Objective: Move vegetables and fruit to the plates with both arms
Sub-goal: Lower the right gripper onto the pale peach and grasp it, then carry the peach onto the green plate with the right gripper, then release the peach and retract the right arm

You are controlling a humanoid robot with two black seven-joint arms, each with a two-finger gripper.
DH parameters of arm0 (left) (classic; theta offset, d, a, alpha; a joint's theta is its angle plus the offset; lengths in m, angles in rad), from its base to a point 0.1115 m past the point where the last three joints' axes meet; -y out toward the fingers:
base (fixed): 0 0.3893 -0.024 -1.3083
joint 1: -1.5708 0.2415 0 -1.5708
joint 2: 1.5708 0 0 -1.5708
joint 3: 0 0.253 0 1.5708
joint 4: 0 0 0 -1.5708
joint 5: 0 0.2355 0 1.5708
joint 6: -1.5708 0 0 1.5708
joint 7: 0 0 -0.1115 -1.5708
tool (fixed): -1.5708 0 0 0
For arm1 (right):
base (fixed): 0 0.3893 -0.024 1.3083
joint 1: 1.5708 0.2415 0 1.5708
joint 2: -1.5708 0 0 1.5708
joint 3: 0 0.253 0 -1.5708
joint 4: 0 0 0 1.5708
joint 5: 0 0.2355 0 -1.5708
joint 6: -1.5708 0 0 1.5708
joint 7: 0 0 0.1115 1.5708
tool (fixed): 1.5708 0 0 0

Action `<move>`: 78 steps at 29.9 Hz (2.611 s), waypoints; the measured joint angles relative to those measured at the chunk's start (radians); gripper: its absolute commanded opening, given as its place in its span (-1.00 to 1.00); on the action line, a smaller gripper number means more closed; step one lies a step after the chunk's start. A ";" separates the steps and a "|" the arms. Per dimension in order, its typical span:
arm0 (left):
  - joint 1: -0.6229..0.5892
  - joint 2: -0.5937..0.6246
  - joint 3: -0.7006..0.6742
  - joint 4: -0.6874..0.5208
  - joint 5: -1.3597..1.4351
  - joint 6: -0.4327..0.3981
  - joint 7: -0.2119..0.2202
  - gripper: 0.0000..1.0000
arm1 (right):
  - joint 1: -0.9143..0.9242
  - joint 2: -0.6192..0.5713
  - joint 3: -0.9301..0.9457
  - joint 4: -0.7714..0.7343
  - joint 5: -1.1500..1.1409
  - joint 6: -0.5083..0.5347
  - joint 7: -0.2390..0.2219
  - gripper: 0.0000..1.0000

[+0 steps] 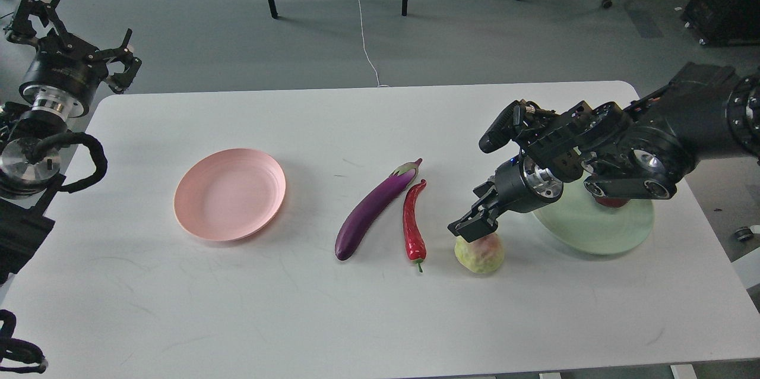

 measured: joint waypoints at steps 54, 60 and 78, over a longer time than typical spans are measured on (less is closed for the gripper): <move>0.000 0.011 0.007 0.034 -0.003 -0.045 -0.046 0.96 | -0.141 -0.351 -0.097 -0.105 -0.013 -0.117 0.000 0.94; -0.002 0.016 0.010 0.034 0.003 -0.058 -0.041 0.96 | -0.116 -0.408 -0.037 -0.135 0.003 -0.115 0.000 0.95; -0.120 0.155 0.224 -0.165 0.685 -0.097 -0.054 0.96 | -0.459 -0.566 1.045 -0.336 0.388 -0.056 0.000 0.96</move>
